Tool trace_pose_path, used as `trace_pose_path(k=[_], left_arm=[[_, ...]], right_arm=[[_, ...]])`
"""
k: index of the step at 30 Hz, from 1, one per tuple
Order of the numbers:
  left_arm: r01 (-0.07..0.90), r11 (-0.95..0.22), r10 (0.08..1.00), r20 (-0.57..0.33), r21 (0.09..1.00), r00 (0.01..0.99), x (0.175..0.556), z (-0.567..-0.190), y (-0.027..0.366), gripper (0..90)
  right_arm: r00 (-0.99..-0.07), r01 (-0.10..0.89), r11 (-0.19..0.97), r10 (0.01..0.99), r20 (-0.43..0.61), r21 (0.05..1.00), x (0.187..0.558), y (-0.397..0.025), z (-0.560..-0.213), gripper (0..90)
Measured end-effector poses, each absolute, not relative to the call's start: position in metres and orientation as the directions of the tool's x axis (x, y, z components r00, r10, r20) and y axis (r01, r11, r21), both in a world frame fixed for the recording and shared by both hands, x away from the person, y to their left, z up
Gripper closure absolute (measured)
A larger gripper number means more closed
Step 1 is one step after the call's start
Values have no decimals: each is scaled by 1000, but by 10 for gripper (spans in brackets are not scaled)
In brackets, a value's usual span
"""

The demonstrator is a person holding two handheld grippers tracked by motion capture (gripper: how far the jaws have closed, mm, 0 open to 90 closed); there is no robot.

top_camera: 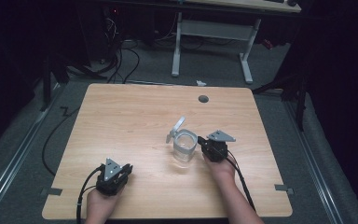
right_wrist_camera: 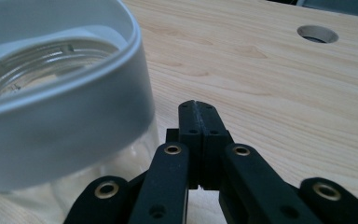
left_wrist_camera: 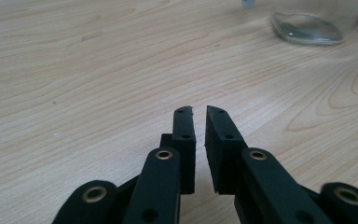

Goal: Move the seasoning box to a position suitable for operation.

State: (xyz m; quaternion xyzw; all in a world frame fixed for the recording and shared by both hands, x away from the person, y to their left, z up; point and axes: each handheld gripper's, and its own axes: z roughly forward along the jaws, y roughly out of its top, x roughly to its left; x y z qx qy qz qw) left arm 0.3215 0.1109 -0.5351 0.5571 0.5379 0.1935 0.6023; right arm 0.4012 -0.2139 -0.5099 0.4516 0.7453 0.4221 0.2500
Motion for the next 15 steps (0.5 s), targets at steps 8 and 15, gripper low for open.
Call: trace_pose_path(k=[8,15], left_arm=[[368,300,829,-432,880,355,319,-535,109,829],[374,295,821,-433,879,371,318,-534,102,829]], right_arm=[[-495,440,256,869,-5,861,387,-210,-509,900],[-550,418,280,835,-5,864,361,-199,-511,900]])
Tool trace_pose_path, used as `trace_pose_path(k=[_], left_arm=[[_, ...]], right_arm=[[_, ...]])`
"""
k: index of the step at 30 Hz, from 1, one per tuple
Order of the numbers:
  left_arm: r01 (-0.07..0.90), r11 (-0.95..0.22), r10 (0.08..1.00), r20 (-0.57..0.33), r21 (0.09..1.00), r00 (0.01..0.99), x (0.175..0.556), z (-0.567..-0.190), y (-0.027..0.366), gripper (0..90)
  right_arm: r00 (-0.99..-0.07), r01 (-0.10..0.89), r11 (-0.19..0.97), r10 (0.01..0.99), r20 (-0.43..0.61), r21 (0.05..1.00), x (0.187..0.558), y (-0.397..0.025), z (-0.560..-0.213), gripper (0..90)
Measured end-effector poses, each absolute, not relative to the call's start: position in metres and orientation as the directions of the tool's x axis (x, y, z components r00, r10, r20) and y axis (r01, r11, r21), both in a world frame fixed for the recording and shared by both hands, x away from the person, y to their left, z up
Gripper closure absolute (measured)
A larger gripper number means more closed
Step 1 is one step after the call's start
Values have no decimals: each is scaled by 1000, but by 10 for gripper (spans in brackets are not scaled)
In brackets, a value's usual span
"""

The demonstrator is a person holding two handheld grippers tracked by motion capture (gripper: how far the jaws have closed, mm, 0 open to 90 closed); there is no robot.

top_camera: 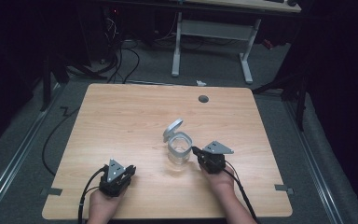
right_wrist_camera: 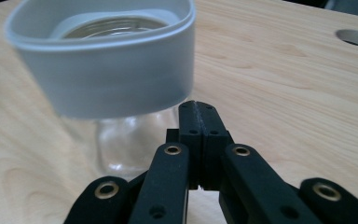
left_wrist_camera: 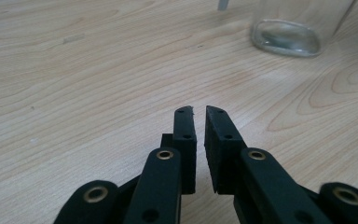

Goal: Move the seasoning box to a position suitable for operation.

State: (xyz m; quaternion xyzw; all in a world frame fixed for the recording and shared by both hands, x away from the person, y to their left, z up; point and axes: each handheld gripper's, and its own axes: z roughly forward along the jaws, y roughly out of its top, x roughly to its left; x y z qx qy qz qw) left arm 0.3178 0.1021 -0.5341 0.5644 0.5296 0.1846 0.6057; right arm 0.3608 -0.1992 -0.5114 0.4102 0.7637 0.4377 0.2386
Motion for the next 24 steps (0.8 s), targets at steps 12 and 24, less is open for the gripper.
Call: trace_pose_path(k=[12,24], left_arm=[[368,296,826,-430,881,364,319,-535,103,851],[371,297,825,-432,880,365,318,-535,104,854]], right_arm=[[-531,431,257,847,13,865,375,-194,-515,900],[-591,393,277,807,10,877,342,-174,-514,900]])
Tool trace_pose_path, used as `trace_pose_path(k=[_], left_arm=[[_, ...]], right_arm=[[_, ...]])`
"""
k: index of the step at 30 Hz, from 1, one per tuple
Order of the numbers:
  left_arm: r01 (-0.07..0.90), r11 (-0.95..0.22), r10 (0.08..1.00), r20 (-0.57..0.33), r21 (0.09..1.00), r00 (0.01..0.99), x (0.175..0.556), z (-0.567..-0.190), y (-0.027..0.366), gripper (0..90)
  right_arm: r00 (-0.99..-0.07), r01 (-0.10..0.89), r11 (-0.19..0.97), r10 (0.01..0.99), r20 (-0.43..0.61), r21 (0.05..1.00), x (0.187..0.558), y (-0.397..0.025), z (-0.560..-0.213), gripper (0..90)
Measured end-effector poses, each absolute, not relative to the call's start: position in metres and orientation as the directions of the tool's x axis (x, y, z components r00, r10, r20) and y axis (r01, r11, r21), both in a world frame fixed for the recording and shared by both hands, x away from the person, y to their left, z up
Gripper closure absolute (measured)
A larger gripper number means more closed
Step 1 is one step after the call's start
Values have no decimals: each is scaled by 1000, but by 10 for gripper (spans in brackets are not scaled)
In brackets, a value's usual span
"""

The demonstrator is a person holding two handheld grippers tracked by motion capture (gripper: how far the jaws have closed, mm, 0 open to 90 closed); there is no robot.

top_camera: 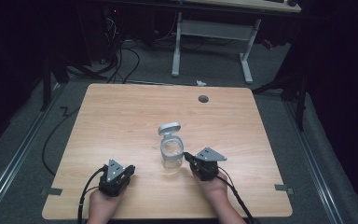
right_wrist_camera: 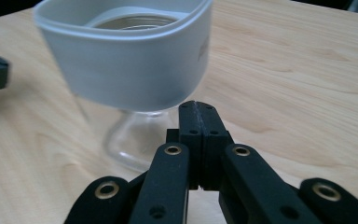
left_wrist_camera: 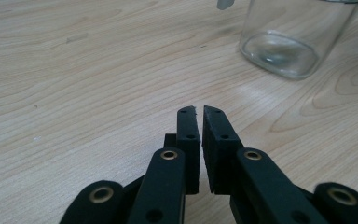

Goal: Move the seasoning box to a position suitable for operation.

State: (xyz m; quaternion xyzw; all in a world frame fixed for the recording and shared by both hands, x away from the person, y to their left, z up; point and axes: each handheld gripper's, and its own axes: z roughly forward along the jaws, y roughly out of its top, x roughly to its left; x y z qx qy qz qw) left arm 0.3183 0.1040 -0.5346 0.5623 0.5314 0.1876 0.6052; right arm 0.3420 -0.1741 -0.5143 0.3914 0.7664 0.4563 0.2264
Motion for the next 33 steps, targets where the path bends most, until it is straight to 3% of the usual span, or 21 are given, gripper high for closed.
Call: trace_pose_path(k=[6,12,20,25,33], left_arm=[[381,298,815,-441,875,375,316,-534,99,853],[394,317,786,-472,863,399,310,-531,89,853],[445,288,718,-498,848,486,306,-529,44,887],[437,293,711,-499,851,495,313,-530,16,900],[436,295,709,-501,850,497,318,-528,9,900]], right_arm=[[-623,380,290,782,12,878,330,-157,-517,900],[-603,393,280,797,16,876,330,-167,-517,900],[-564,402,252,826,21,880,334,-184,-506,900],[-552,390,231,833,25,891,344,-188,-494,900],[-537,371,190,842,43,909,372,-183,-471,900]])
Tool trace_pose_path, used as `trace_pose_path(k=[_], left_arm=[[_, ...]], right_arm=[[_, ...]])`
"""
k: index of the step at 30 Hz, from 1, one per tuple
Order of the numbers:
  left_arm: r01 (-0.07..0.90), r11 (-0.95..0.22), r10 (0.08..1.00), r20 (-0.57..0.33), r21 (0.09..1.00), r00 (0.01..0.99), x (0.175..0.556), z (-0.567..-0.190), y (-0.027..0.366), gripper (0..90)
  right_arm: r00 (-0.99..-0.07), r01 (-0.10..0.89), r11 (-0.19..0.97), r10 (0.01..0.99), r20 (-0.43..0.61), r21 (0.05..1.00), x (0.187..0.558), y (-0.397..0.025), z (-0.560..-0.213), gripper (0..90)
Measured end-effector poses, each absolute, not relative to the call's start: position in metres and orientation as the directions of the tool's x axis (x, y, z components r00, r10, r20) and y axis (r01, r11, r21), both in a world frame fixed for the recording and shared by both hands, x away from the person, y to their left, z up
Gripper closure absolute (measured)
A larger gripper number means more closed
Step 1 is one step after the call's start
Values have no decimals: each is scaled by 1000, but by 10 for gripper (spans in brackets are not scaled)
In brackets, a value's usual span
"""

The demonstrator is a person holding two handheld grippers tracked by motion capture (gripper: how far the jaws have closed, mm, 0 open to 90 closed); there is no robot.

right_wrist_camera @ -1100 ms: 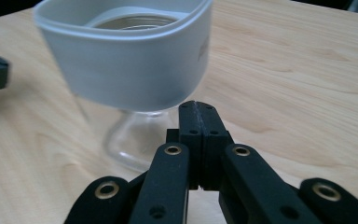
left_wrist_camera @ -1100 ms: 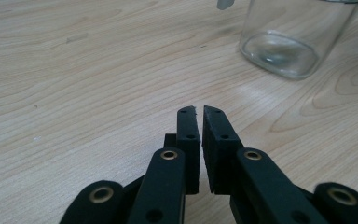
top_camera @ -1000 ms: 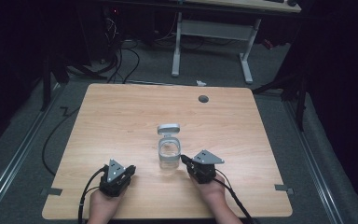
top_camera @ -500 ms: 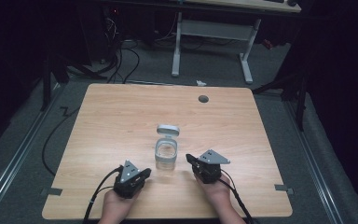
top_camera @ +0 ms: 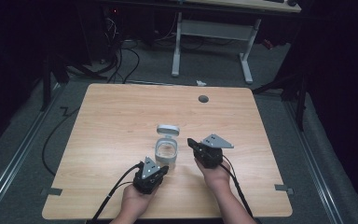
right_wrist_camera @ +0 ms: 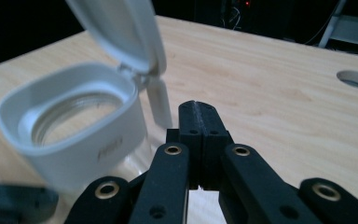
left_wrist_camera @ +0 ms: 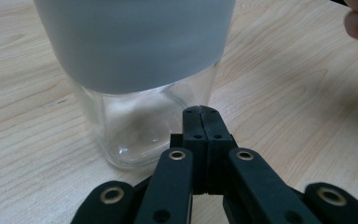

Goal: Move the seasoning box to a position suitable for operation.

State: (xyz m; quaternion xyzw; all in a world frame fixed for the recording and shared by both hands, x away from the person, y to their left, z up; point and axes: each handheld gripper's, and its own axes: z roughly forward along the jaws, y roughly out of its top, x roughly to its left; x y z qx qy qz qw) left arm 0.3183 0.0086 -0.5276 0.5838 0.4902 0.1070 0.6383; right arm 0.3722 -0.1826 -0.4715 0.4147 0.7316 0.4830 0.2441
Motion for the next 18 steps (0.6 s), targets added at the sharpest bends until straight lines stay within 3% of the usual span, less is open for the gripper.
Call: trace_pose_path(k=[18], left_arm=[[438,288,708,-497,852,501,319,-530,3,900]], right_arm=[[-551,326,160,833,50,932,408,-159,-442,900]])
